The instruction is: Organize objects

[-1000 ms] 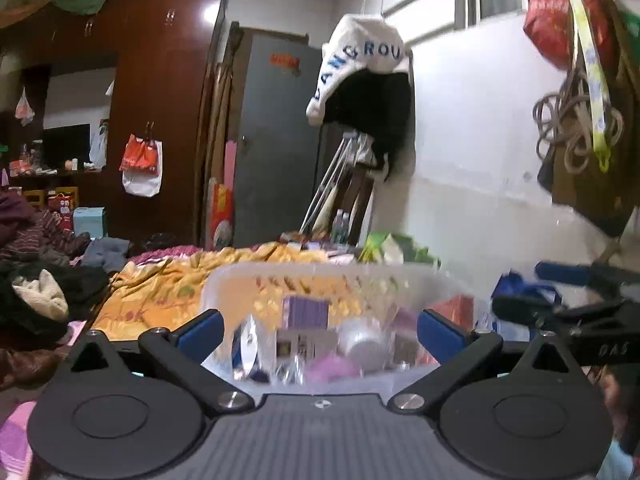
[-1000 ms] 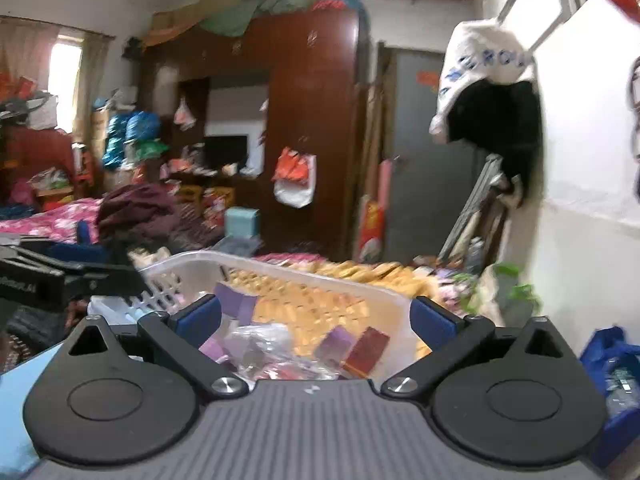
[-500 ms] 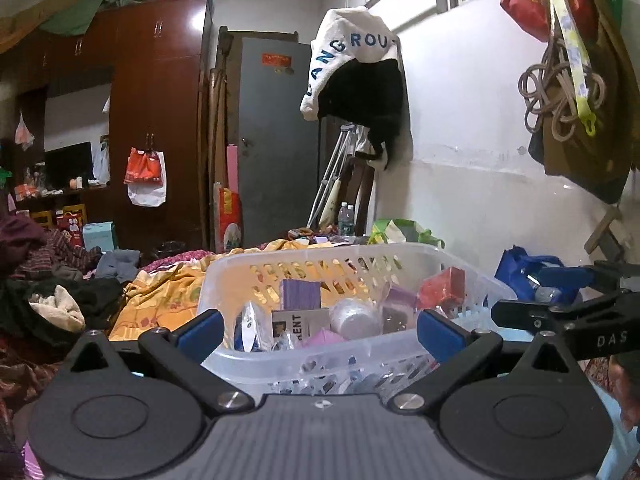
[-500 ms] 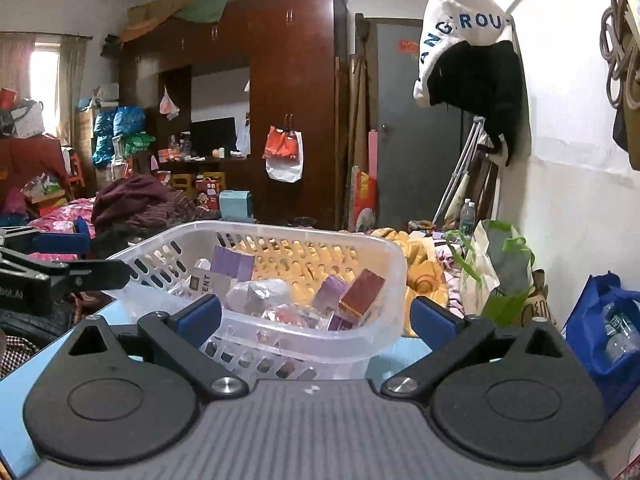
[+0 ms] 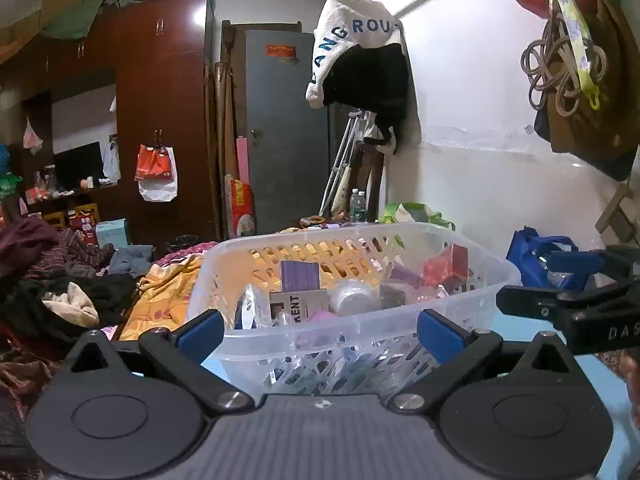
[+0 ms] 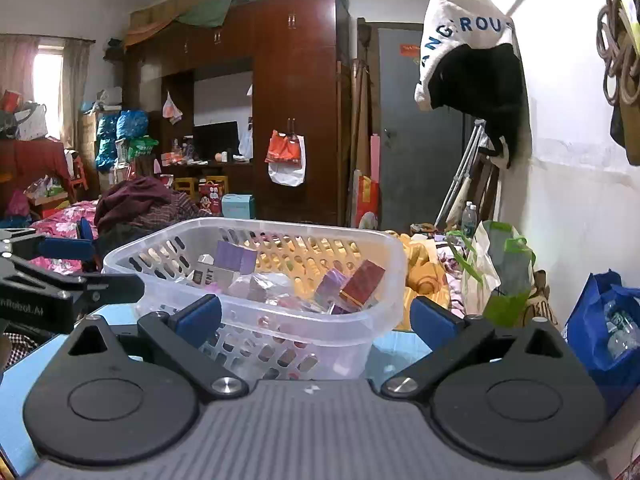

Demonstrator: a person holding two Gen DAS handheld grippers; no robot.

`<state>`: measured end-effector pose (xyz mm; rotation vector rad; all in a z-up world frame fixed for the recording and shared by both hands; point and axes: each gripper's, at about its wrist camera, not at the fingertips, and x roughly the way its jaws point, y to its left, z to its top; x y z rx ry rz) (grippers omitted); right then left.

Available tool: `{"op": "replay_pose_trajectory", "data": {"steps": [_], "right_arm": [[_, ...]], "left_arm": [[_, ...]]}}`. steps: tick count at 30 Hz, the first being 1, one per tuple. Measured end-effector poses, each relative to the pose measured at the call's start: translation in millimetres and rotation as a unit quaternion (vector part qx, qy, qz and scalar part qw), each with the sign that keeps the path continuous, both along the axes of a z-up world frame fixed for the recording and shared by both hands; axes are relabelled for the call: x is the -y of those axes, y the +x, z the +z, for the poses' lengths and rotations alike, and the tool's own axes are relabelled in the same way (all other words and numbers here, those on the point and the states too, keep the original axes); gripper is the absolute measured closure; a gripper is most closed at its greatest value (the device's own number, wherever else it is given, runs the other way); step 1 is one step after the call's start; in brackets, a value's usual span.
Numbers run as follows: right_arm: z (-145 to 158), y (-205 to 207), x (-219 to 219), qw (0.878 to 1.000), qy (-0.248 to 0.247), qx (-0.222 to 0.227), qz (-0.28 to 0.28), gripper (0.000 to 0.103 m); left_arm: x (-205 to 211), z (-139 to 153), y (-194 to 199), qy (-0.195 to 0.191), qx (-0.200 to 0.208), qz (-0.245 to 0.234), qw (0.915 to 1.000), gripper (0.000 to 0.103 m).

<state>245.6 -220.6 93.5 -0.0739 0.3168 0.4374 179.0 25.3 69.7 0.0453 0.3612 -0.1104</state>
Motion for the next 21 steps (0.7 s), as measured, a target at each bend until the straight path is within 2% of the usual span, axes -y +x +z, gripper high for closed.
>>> {"op": "replay_pose_trajectory", "data": {"steps": [6,21], "right_arm": [[-1.3,1.1,7.0,1.000,0.027,-0.008,0.005,0.000],[-2.3,0.1,9.7,1.000,0.027,0.003,0.007,0.000]], "left_arm": [[3.2,0.9,-2.9,0.000,0.000,0.005,1.0000,0.000],[8.0,-3.8,-1.4,0.002,-0.009,0.015,0.9998,0.000]]}}
